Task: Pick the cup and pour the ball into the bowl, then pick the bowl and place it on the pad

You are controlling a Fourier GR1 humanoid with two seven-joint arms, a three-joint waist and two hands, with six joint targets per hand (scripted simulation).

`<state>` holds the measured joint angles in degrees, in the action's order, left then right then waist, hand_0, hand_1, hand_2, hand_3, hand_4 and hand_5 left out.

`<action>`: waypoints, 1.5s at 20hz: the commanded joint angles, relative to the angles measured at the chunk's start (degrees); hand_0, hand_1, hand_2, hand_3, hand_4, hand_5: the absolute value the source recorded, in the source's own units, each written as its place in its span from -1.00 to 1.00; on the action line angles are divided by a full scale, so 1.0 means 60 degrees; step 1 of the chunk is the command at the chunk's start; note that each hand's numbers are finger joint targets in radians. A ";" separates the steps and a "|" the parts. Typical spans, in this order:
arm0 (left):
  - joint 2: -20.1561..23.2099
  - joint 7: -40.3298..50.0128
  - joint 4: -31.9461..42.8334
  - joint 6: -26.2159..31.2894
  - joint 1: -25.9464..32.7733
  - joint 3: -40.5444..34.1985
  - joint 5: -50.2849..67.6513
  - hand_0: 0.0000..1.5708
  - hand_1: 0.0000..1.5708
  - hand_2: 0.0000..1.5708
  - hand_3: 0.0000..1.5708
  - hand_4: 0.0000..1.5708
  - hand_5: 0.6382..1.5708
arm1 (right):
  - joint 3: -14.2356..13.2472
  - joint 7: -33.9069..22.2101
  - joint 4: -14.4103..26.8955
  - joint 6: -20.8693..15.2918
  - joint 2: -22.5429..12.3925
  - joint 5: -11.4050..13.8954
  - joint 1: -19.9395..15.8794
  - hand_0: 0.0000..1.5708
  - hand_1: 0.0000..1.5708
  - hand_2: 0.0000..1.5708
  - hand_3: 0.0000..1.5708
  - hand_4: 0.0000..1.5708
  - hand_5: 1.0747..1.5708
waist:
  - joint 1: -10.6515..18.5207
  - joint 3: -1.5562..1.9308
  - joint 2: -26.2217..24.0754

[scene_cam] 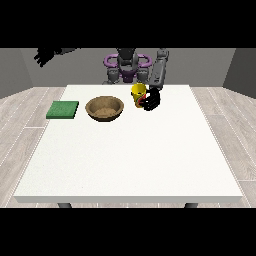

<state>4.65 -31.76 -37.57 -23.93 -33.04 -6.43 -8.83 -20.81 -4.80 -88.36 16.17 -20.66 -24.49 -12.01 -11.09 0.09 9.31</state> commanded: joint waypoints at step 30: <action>-0.0773 1.1514 0.2052 0.1757 -0.4837 0.8134 -1.0389 -0.07 -0.07 1.00 1.00 0.29 1.00 | 0.0190 0.1074 0.4132 0.0913 0.0028 0.0633 -0.0678 -1.00 -1.00 -1.00 -0.62 -0.11 0.94 | -0.0076 -0.0006 -0.2076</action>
<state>0.12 33.02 -24.53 -20.02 -59.85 38.85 -67.96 -21.00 1.30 -63.92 21.32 -21.80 -21.04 -15.06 -9.03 0.10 -3.84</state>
